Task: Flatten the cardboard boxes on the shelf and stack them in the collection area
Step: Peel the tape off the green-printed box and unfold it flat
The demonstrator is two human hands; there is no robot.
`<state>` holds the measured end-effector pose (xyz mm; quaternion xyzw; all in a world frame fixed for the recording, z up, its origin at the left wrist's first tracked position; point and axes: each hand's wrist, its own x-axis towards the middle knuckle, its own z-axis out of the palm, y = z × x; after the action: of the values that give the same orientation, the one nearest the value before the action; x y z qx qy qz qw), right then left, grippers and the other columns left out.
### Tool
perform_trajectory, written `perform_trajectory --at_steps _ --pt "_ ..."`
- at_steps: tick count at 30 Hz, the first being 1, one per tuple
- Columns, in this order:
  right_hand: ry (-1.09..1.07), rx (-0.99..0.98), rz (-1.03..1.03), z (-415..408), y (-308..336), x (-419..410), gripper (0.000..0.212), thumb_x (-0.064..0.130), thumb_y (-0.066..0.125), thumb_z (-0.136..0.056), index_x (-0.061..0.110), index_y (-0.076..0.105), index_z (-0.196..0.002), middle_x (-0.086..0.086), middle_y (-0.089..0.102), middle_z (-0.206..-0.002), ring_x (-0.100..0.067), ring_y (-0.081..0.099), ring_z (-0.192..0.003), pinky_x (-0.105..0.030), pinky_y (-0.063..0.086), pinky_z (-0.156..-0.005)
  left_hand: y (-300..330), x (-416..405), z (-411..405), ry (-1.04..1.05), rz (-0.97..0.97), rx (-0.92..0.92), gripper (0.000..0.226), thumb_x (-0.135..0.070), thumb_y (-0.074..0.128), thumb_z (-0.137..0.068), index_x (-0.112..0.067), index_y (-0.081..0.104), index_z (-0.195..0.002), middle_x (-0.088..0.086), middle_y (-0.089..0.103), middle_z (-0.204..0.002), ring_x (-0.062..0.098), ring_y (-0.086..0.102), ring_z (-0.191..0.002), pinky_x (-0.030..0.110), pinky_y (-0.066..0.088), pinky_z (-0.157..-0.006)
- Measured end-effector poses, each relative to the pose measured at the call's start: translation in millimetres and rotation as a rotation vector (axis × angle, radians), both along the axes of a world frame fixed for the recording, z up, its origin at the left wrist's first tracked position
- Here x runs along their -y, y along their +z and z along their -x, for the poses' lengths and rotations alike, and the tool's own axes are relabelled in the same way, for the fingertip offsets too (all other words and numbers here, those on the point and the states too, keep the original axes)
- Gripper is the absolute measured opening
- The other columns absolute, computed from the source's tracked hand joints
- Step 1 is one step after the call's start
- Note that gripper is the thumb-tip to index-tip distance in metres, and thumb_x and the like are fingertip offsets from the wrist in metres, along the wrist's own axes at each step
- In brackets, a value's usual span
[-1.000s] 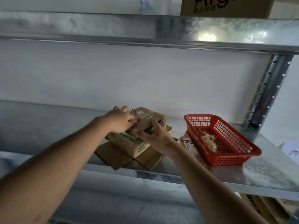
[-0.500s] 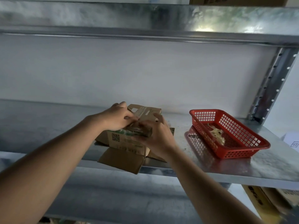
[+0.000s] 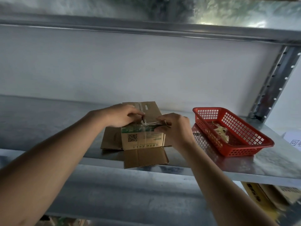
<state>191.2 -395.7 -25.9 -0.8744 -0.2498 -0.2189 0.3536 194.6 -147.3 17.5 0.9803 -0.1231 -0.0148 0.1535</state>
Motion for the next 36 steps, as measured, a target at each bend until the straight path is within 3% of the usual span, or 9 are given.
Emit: perform_trajectory --at_steps 3,5,9,11,15,21,26,33,36 --pt "-0.012 -0.006 -0.126 0 -14 3 0.04 0.02 0.086 -0.081 0.02 0.077 -0.12 0.0 0.074 -0.117 -0.01 0.071 -0.093 -0.023 0.057 -0.085 7 6 -3 0.008 -0.042 0.019 0.04 -0.056 0.044 -0.105 -0.053 0.05 -0.145 -0.022 0.056 -0.122 -0.009 0.057 -0.085 0.019 0.04 -0.069" --pt "0.001 -0.047 -0.226 1 -23 4 0.036 0.017 0.083 -0.086 0.018 0.075 -0.121 0.001 0.071 -0.119 -0.007 0.071 -0.095 -0.023 0.059 -0.087 14 13 -5 0.022 -0.079 0.021 0.044 -0.062 0.045 -0.102 -0.055 0.048 -0.145 -0.026 0.058 -0.106 -0.009 0.056 -0.068 0.016 0.033 -0.057" --pt "0.041 -0.12 -0.35 2 -27 12 0.024 0.011 0.08 -0.088 0.019 0.078 -0.111 0.003 0.073 -0.109 -0.012 0.073 -0.095 -0.039 0.063 -0.085 16 26 -14 0.015 -0.224 0.027 0.055 -0.077 0.043 -0.095 -0.061 0.042 -0.147 -0.02 0.051 -0.112 0.009 0.049 -0.091 0.028 0.036 -0.067" --pt "0.041 -0.115 -0.385 2 -26 14 0.02 0.008 0.083 -0.084 0.02 0.081 -0.1 0.006 0.077 -0.098 -0.011 0.075 -0.089 -0.038 0.064 -0.081 14 32 -15 0.018 -0.272 0.04 0.058 -0.081 0.039 -0.092 -0.062 0.041 -0.147 -0.021 0.04 -0.1 0.009 0.043 -0.088 0.031 0.034 -0.066" --pt "0.048 -0.083 -0.456 -2 -29 17 0.02 0.008 0.088 -0.078 0.022 0.08 -0.089 0.014 0.078 -0.084 -0.005 0.076 -0.078 -0.034 0.065 -0.071 7 28 -16 0.042 -0.271 0.044 0.067 -0.089 0.031 -0.083 -0.067 0.037 -0.146 -0.01 0.042 -0.101 0.011 0.046 -0.088 0.032 0.036 -0.067" --pt "0.038 -0.068 -0.454 -6 -44 16 0.008 0.013 0.08 -0.087 0.015 0.078 -0.094 0.007 0.079 -0.09 -0.01 0.077 -0.082 -0.042 0.065 -0.068 5 24 -20 0.041 -0.252 0.038 0.064 -0.085 0.033 -0.086 -0.065 0.037 -0.147 -0.008 0.042 -0.102 0.013 0.044 -0.091 0.032 0.037 -0.071" --pt "0.026 0.232 -0.183 -3 -41 19 0.014 0.001 0.067 -0.095 0.011 0.075 -0.098 0.004 0.076 -0.094 -0.008 0.07 -0.079 -0.03 0.06 -0.064 6 24 -25 0.058 -0.237 0.006 0.062 -0.086 0.038 -0.085 -0.067 0.04 -0.144 -0.008 0.042 -0.103 0.013 0.045 -0.092 0.032 0.035 -0.068" --pt "0.091 0.278 0.321 -15 -10 31 0.018 -0.002 0.064 -0.095 0.007 0.064 -0.111 -0.008 0.068 -0.103 -0.027 0.069 -0.078 -0.043 0.059 -0.061 4 24 -25 0.112 -0.256 -0.019 0.076 -0.102 0.024 -0.068 -0.076 0.037 -0.138 -0.009 0.041 -0.105 0.012 0.04 -0.089 0.036 0.037 -0.073" --pt "0.048 0.305 0.377 -12 -2 31 0.025 -0.009 0.065 -0.089 0.007 0.06 -0.108 -0.008 0.062 -0.098 -0.025 0.062 -0.068 -0.04 0.056 -0.056 2 28 -26 0.129 -0.264 -0.01 0.08 -0.103 0.022 -0.065 -0.074 0.038 -0.138 -0.01 0.04 -0.104 0.014 0.038 -0.092 0.039 0.038 -0.08"
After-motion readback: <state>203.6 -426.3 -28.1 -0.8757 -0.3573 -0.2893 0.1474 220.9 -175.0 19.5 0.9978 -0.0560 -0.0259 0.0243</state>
